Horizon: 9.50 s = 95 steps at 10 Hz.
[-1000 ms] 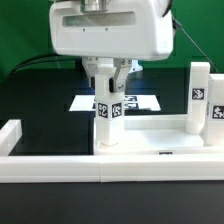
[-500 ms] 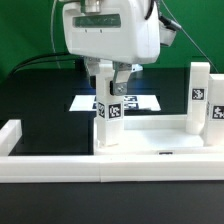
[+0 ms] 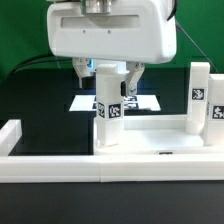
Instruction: Assemble desk
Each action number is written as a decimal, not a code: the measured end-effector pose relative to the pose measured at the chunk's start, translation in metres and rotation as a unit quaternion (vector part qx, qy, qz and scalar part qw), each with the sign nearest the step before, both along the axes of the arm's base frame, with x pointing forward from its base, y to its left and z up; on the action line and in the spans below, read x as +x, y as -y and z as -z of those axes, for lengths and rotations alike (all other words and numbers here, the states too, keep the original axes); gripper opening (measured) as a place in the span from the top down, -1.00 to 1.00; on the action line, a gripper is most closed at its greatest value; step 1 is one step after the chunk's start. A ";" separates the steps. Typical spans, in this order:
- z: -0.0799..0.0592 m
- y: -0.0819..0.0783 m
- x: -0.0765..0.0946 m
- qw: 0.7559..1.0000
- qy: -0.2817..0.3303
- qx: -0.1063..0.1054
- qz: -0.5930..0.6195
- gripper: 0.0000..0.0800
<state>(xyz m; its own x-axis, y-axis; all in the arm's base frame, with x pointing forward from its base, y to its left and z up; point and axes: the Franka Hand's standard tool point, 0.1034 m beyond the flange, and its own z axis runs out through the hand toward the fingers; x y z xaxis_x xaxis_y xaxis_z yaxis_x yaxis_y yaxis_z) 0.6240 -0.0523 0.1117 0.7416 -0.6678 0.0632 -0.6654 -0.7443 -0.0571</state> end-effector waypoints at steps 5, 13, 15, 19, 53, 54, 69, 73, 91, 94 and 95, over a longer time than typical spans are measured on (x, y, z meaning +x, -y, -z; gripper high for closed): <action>0.000 -0.002 0.000 0.982 0.000 -0.015 -0.191 -0.62; 0.004 -0.005 -0.005 0.881 -0.014 -0.038 -0.472 -0.62; 0.004 -0.005 -0.005 0.861 -0.016 -0.043 -0.506 -0.59; 0.004 -0.005 -0.005 0.864 -0.016 -0.042 -0.502 0.28; 0.004 -0.003 0.000 0.804 -0.021 -0.069 -0.590 0.00; 0.004 -0.004 -0.001 0.808 -0.022 -0.067 -0.585 0.00; 0.006 -0.002 -0.003 0.998 0.000 -0.004 -0.060 0.27; 0.008 0.001 -0.005 0.971 0.011 0.051 0.232 0.27; 0.005 -0.009 0.005 0.986 0.016 -0.001 -0.166 -0.62; 0.002 -0.009 0.008 0.958 0.016 -0.015 -0.286 -0.62; 0.002 -0.007 0.007 0.953 0.016 -0.017 -0.301 -0.62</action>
Offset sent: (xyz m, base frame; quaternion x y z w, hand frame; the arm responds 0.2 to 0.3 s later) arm -0.0013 0.0060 0.0010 0.0043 -0.0035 -0.2021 0.9793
